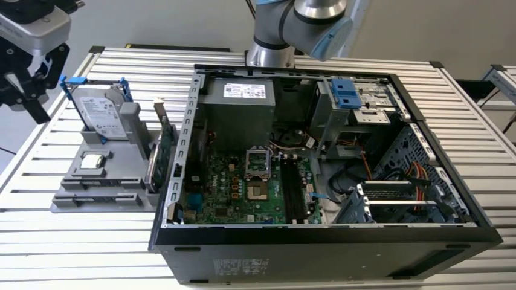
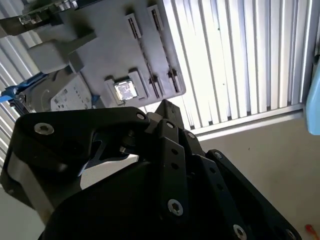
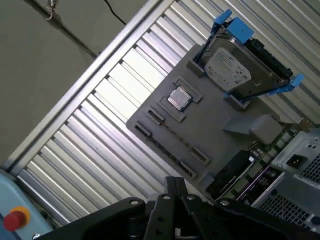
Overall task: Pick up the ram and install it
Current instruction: 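Pick up the ram and move it above insertion slot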
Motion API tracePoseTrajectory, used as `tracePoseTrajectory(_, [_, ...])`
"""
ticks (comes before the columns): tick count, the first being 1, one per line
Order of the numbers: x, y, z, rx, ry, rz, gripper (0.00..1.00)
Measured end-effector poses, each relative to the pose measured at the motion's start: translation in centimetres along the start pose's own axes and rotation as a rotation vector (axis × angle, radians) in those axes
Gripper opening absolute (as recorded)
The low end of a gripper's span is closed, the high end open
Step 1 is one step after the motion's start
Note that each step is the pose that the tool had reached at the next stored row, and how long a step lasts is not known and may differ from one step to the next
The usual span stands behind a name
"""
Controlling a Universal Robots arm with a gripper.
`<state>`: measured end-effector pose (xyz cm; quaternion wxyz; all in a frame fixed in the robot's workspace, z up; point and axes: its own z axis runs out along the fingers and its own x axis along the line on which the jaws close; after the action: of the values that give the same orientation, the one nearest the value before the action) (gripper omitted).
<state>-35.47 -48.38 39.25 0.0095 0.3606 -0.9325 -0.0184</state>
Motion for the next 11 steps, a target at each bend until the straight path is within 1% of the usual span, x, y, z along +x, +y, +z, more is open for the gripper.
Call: tracePoseTrajectory(11, [-0.15,0.16,0.0,0.0004,0.0035,-0.083,0.0])
